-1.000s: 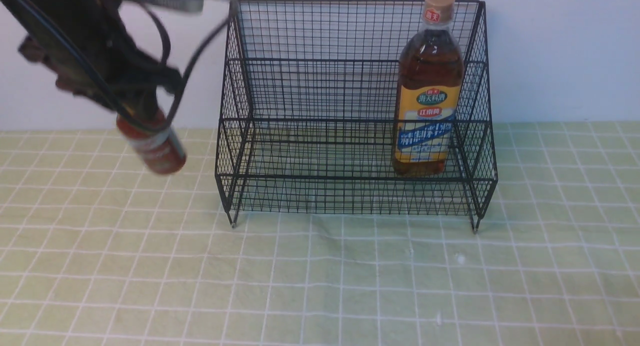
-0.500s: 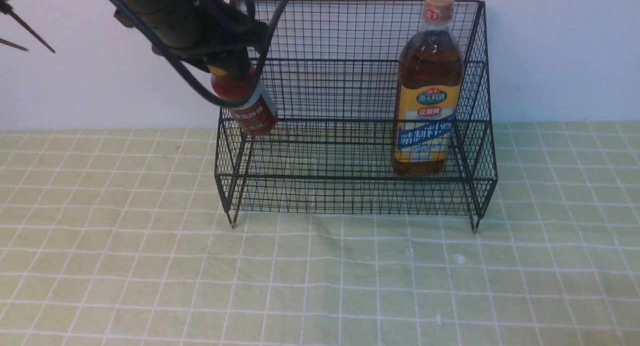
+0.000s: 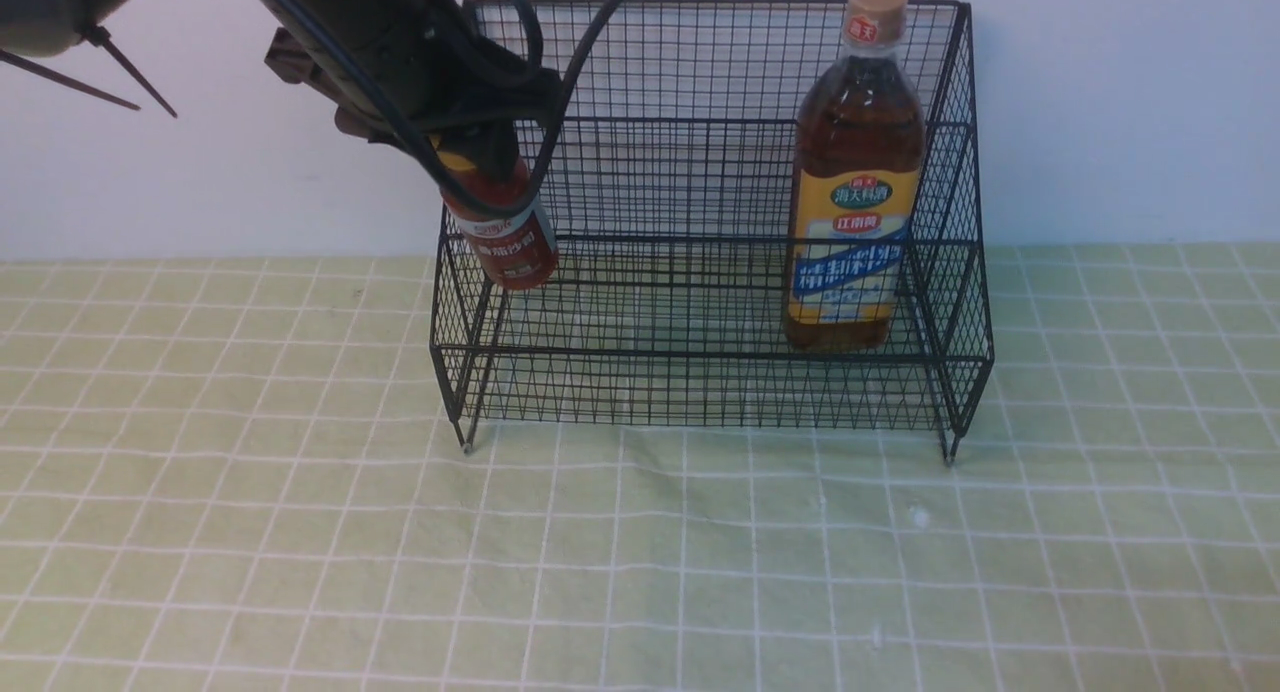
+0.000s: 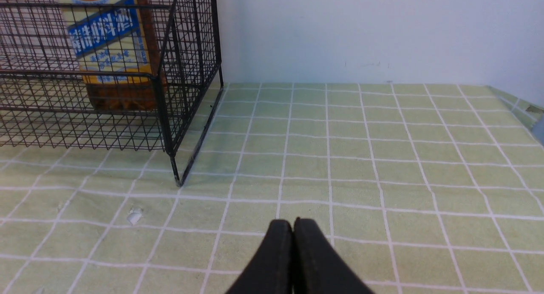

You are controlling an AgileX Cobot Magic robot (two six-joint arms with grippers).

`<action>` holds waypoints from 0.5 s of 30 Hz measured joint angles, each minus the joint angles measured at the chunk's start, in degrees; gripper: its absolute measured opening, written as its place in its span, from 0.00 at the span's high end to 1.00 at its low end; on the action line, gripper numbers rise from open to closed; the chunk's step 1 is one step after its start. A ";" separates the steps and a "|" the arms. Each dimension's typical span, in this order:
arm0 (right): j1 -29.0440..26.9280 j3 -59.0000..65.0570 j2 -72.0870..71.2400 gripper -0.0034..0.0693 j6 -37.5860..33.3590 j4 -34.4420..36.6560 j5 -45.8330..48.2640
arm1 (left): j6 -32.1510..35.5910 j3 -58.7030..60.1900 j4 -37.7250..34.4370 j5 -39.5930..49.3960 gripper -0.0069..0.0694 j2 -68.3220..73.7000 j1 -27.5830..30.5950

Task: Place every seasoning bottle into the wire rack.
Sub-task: Use the left arm to put the condiment bottle back on the shelf

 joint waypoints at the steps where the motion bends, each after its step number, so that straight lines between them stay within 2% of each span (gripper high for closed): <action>1: 0.00 0.00 0.00 0.97 0.00 0.00 0.00 | 0.20 -0.19 -0.10 0.96 0.53 -0.17 0.00; 8: 0.00 0.00 0.00 0.97 0.00 -0.02 0.00 | 0.42 -0.13 -0.24 3.36 0.53 -0.80 0.00; 15: 0.00 0.00 0.00 0.97 0.00 -0.02 0.00 | 0.44 -0.13 -0.18 0.93 0.53 0.14 0.00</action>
